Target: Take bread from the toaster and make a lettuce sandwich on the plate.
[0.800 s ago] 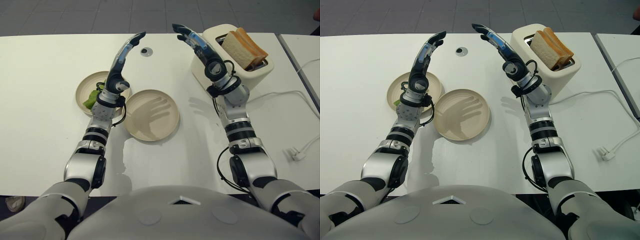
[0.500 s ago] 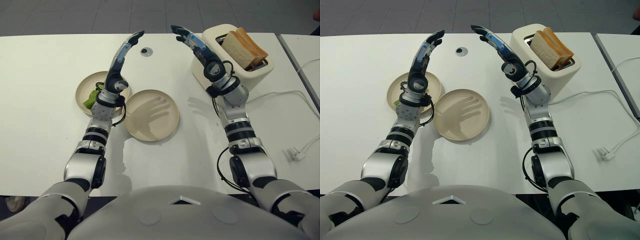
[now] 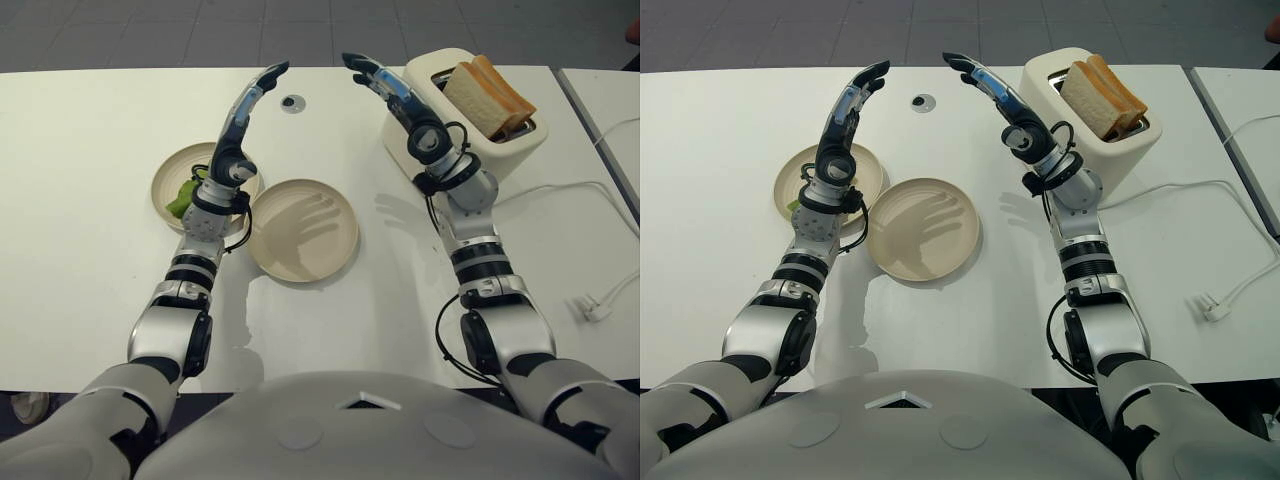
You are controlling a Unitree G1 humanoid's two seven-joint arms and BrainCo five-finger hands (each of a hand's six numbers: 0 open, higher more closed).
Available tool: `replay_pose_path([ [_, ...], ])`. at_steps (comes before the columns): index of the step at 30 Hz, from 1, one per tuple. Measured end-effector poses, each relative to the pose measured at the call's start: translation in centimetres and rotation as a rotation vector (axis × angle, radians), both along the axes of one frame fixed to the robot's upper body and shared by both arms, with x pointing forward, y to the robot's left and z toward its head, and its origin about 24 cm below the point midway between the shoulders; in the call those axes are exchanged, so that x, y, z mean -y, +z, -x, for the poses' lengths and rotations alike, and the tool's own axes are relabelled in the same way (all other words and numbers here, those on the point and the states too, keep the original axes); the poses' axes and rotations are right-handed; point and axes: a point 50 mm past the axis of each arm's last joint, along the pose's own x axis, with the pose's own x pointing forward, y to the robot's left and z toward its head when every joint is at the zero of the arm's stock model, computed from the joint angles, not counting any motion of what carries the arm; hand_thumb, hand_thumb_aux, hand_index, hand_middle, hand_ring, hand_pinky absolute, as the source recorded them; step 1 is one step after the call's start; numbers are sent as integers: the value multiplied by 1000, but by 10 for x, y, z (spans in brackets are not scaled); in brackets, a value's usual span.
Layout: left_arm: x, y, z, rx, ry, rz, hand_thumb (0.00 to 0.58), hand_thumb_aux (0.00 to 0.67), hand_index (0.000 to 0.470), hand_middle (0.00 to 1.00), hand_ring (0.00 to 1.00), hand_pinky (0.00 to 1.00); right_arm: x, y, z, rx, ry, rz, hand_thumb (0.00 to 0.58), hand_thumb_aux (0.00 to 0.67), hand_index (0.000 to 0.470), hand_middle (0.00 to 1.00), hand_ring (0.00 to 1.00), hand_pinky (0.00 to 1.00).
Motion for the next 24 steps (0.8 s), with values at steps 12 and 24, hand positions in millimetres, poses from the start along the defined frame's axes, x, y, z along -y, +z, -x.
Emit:
replay_pose_path([
  [12, 1, 0, -1, -1, 0, 0, 0, 0, 0, 75, 75, 75, 152, 66, -14, 152, -890, 558, 0, 0, 0, 0, 0, 0],
  [24, 2, 0, -1, -2, 3, -6, 0, 0, 0, 78, 78, 78, 180, 6, -27, -221, -955, 787, 0, 0, 0, 0, 0, 0],
])
